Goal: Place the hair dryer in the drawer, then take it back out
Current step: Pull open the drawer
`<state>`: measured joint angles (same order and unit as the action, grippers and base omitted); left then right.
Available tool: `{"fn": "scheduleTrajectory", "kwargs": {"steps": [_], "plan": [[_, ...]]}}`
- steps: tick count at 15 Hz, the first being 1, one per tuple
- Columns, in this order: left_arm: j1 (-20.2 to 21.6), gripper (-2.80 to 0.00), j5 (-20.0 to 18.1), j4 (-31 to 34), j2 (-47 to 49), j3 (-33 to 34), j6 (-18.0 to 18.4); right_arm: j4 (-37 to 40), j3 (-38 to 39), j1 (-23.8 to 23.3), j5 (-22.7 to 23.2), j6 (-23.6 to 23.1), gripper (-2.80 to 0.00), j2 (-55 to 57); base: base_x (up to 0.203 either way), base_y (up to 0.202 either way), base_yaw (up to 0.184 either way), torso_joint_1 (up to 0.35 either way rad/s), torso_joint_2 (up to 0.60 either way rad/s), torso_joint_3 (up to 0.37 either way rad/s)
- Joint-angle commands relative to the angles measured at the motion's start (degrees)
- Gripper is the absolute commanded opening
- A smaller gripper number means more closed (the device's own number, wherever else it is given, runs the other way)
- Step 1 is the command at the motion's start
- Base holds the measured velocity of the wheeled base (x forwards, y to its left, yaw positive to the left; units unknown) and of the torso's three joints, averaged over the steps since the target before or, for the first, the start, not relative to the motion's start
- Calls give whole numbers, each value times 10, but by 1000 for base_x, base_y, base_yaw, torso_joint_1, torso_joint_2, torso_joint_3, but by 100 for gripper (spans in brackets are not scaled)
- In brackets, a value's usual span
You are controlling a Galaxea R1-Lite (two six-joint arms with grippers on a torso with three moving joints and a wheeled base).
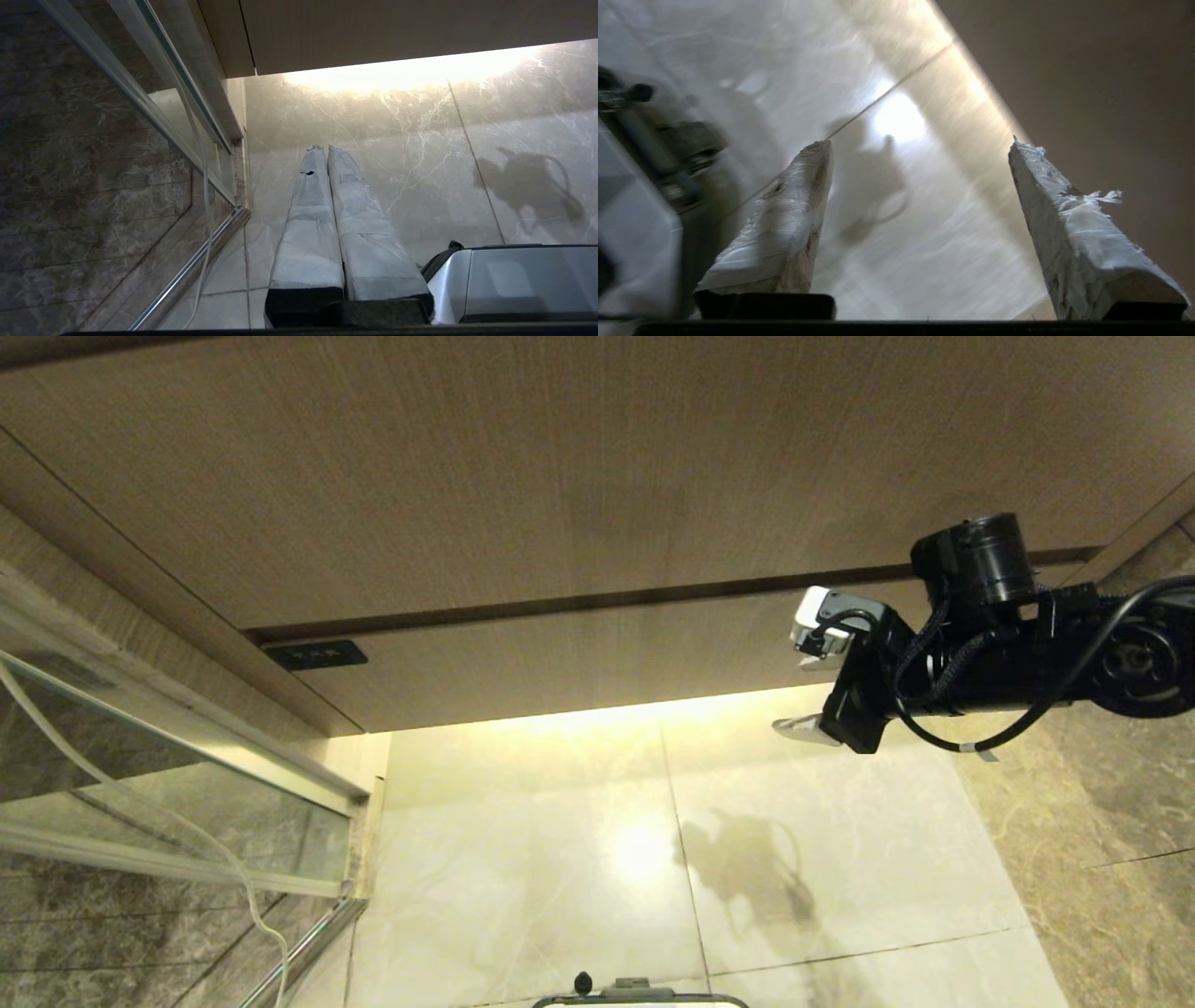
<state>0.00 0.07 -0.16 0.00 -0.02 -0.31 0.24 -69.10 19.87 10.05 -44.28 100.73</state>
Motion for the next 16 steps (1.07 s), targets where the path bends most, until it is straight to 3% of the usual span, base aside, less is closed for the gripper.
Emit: {"fn": "scheduleTrajectory", "kwargs": {"steps": [1, 3, 5, 9, 16], "plan": [[0, -280, 0, 0, 1, 0, 0, -54, 33, -2, 23, -77, 0, -17, 0, 0, 0, 0, 0, 0], [0, -280, 0, 0, 0, 0, 0, -85, 44, -23, 84, -148, 0, -19, 0, 0, 0, 0, 0, 0], [0, -280, -1, 0, 1, 0, 0, -112, 53, -41, 98, -209, 0, -17, 0, 0, 0, 0, 0, 0], [0, -280, 0, 0, 1, 0, 0, -200, 92, -48, 98, -245, 0, -1, 0, 0, 0, 0, 0, 0], [0, -280, -1, 0, 1, 0, 0, -233, 69, -50, 73, -258, 0, 45, 0, 0, 0, 0, 0, 0]]}}
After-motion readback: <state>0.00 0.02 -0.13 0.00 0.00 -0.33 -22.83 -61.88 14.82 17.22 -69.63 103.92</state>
